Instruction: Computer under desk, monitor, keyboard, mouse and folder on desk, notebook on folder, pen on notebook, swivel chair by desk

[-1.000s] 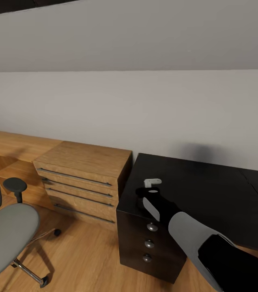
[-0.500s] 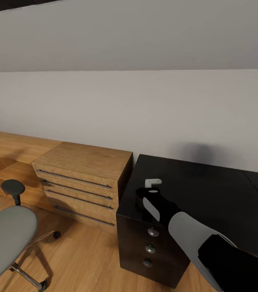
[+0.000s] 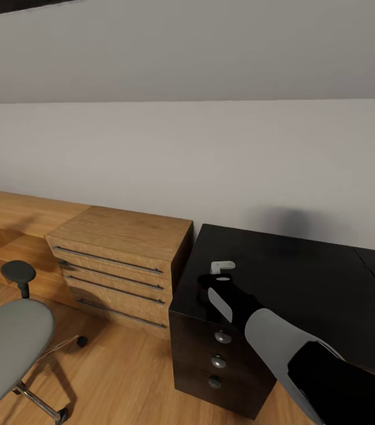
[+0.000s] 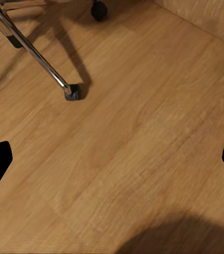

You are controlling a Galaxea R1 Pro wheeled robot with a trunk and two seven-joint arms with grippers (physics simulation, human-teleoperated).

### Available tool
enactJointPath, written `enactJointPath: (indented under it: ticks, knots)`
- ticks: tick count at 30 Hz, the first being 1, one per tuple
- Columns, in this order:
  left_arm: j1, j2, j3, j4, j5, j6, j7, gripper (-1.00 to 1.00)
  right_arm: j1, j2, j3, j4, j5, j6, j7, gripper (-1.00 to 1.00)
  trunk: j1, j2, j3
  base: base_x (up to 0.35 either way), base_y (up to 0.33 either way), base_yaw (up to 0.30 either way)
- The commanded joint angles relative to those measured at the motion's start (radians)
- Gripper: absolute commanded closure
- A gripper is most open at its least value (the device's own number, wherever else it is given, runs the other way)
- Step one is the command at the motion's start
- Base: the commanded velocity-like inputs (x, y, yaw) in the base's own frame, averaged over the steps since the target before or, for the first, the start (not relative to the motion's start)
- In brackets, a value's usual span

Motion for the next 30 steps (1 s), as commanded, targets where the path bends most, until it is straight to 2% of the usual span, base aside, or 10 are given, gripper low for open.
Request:
enactJointPath:
  ticks: [1, 5, 9, 22, 23, 30]
  knots:
    - [0.000, 0.000, 0.001, -0.002, 0.007, -0.003, 0.001, -1.00, -0.001, 0.000, 0.007, -0.001, -0.004, 0.005, -0.007, -1.00, 0.000, 0.000, -0.001, 0.000, 0.000, 0.000]
    - [0.000, 0.000, 0.001, -0.002, 0.007, -0.003, 0.001, -1.00, -0.001, 0.000, 0.007, -0.001, -0.005, 0.006, -0.007, -1.00, 0.000, 0.000, -0.001, 0.000, 0.000, 0.000]
    - [0.000, 0.000, 0.000, -0.002, 0.007, -0.003, 0.001, -1.00, -0.001, 0.000, 0.008, -0.001, -0.004, 0.006, -0.009, -1.00, 0.015, -0.028, -0.013, 0.000, 0.000, 0.000]
    - [0.000, 0.000, 0.001, -0.003, 0.007, -0.003, 0.001, -1.00, -0.001, 0.000, 0.008, -0.001, -0.003, 0.013, -0.012, -1.00, 0.015, -0.028, -0.013, 0.000, 0.000, 0.000]
    - [0.000, 0.000, 0.001, -0.003, 0.007, -0.003, 0.001, -1.00, -0.001, 0.000, 0.008, -0.001, -0.003, 0.016, -0.012, 1.00, 0.015, -0.028, -0.013, 0.000, 0.000, 0.000]
    - [0.000, 0.000, 0.001, -0.003, 0.007, -0.003, 0.001, -1.00, -0.001, 0.000, 0.007, -0.001, -0.004, 0.026, -0.012, 1.00, 0.015, -0.028, -0.013, 0.000, 0.000, 0.000]
